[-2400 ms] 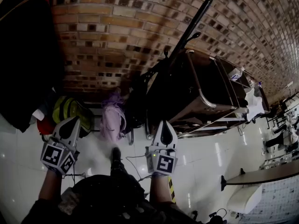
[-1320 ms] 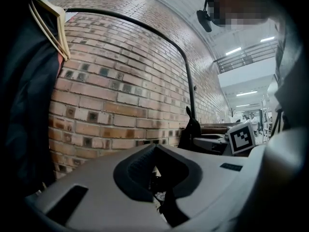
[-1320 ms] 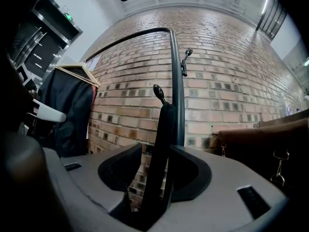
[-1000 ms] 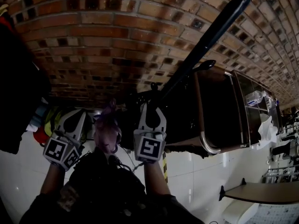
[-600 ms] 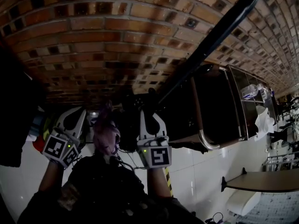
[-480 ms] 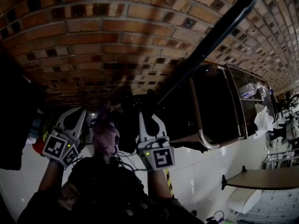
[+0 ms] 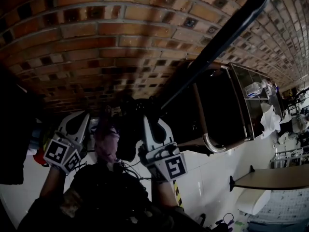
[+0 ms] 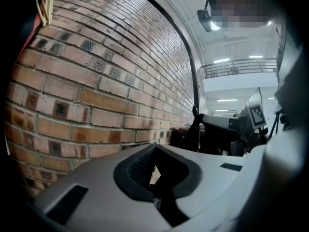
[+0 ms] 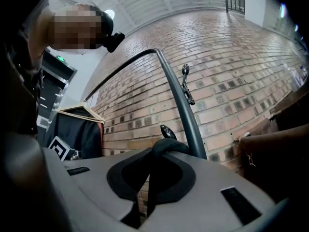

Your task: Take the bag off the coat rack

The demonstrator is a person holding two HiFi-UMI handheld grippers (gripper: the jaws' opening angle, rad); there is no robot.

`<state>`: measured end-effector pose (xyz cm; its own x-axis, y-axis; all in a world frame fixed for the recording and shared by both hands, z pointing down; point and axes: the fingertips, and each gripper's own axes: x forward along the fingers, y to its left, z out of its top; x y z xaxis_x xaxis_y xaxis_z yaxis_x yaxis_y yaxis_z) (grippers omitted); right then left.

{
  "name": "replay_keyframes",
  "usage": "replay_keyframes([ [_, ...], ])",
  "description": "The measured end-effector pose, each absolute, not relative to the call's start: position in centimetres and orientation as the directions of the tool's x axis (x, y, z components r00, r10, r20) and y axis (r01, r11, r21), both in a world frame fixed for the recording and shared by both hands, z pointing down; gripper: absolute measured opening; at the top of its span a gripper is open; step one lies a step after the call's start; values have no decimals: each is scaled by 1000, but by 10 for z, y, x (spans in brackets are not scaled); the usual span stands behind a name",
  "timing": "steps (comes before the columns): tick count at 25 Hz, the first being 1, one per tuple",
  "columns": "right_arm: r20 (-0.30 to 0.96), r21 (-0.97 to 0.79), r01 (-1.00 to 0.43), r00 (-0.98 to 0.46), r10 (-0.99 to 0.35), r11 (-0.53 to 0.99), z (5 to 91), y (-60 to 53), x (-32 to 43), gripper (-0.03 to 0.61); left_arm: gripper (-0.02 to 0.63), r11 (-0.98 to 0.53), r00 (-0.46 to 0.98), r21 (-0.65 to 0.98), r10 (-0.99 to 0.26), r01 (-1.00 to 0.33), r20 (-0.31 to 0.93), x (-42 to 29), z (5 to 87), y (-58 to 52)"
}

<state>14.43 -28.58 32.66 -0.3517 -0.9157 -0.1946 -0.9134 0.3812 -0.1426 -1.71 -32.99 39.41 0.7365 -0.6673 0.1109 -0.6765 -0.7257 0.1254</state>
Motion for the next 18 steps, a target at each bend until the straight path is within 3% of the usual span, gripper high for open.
replay_keyframes([
  [8, -242, -241, -901, -306, -921, 362, 301, -298, 154, 32, 40, -731, 743, 135, -660, -669, 109, -22, 392, -342],
  [18, -279, -209, -903, -313, -908, 376, 270, -309, 140, 31, 40, -725, 742, 160, -662, -670, 105, -36, 396, -363],
])
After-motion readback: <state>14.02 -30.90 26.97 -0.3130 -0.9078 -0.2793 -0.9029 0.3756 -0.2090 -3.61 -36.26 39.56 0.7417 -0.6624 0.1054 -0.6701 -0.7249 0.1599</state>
